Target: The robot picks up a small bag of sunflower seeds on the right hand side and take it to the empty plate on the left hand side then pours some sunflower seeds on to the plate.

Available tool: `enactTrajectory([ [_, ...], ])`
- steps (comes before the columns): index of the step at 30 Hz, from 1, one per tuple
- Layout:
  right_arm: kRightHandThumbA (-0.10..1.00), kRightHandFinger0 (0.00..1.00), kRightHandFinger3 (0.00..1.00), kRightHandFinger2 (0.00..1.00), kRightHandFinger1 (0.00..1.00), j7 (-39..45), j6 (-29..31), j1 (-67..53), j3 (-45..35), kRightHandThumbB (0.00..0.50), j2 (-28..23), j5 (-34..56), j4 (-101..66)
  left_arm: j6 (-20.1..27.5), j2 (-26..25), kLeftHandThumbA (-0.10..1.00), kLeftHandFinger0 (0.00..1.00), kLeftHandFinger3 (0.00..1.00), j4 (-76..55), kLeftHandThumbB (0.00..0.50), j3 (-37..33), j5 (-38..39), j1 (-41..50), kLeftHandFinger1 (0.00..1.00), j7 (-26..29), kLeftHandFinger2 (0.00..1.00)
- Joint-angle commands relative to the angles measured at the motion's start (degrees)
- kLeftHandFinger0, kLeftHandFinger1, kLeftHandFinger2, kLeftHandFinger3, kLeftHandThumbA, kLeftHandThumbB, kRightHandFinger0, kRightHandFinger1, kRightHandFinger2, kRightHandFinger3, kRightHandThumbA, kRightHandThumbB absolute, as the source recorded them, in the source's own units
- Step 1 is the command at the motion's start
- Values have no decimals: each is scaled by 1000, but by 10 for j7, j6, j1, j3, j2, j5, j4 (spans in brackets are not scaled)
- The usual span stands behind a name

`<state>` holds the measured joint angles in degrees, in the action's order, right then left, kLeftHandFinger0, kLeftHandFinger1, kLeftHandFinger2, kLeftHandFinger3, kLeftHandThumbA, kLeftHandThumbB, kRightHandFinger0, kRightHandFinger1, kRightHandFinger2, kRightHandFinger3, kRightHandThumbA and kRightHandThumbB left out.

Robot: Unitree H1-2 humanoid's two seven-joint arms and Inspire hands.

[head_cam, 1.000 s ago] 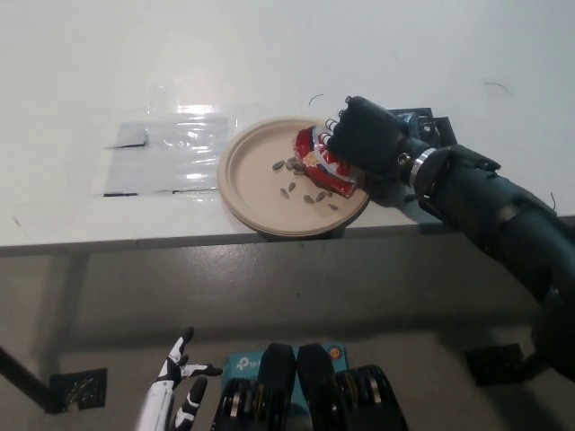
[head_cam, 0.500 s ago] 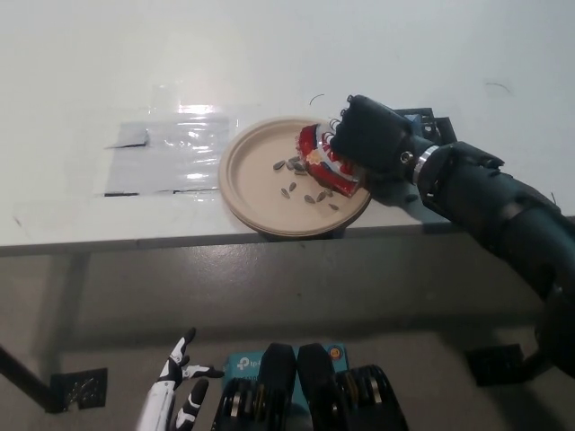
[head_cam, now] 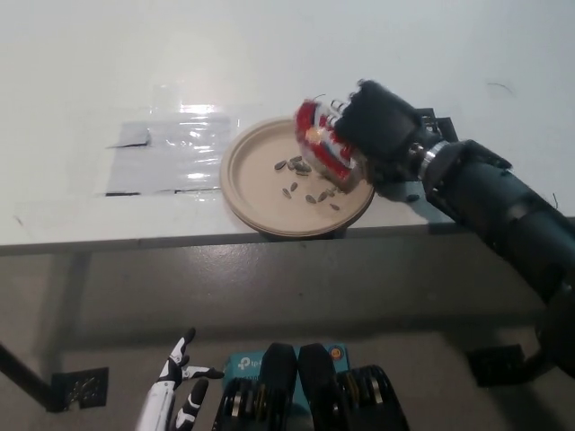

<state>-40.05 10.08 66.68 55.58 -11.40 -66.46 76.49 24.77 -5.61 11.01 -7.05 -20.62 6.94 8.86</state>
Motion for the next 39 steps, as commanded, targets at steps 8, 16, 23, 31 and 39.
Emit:
enactTrajectory([
  [8, -100, 0, 707, 893, 291, -13, 94, -18, -176, 190, -7, 141, 1, 22, -3, 1000, 984, 1000, -10, 35, 2, -1, -2, 676, 22, 569],
  [16, -100, 0, 720, 891, 341, -18, 112, -29, -194, 189, -22, 147, 1, 22, -5, 1000, 960, 1000, -10, 13, -1, -2, -3, 668, 21, 567],
  [23, -100, 3, 690, 836, 376, -31, 105, -27, -173, 177, -32, 130, 6, 22, -1, 1000, 958, 1000, -10, 9, 5, -5, -1, 647, 19, 550],
  [31, -100, 0, 731, 878, 386, -40, 48, -9, -98, 222, -53, 79, 13, 22, -4, 1000, 968, 1000, -9, 21, 3, -4, -1, 668, 22, 564],
  [39, -100, 0, 251, 568, 103, -88, -30, 4, -33, 308, -57, 41, 26, 22, -3, 1000, 974, 1000, -10, 17, 3, -3, 2, 652, 21, 548],
])
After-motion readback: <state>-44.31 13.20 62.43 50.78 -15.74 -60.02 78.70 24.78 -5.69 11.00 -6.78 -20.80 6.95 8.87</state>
